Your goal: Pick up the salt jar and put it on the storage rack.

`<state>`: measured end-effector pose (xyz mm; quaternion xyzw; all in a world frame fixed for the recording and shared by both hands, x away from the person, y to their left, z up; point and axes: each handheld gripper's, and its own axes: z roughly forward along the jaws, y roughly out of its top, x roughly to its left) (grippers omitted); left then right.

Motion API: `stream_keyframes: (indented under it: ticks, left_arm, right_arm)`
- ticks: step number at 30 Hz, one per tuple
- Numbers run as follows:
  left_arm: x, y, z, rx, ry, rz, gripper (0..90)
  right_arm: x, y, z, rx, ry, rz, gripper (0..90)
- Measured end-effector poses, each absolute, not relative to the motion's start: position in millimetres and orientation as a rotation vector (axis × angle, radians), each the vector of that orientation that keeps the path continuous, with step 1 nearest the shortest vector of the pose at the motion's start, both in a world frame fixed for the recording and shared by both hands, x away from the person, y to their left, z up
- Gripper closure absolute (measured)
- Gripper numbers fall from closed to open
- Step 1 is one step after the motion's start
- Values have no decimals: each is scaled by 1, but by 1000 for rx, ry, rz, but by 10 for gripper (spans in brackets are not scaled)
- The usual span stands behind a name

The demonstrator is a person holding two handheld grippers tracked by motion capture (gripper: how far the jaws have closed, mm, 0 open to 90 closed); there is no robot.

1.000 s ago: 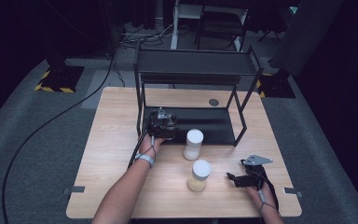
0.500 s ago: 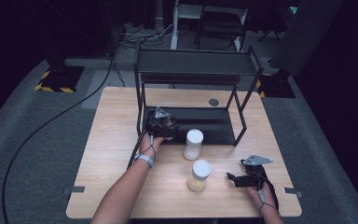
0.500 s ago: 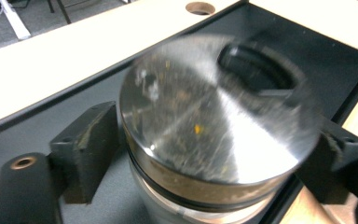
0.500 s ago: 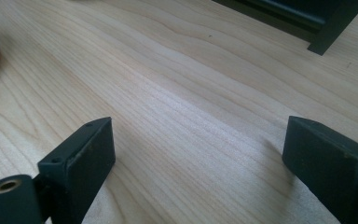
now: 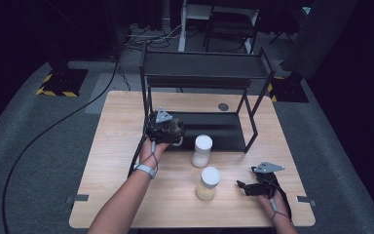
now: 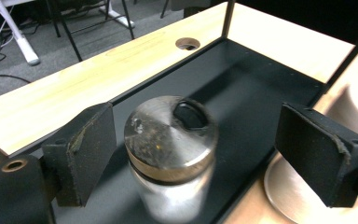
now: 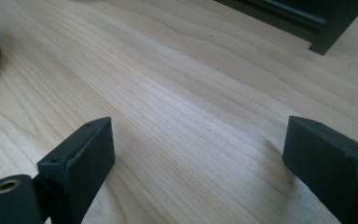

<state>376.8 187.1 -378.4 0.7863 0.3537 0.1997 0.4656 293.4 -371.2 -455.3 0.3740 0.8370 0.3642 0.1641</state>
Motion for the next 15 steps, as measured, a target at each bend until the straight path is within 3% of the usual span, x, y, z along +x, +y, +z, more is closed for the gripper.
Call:
stream_keyframes:
  ticks: [15]
  left_arm:
    - [322, 214, -366, 1881, 813, 480, 131]
  right_arm:
    - [295, -372, -455, 1055, 2395, 1040, 84]
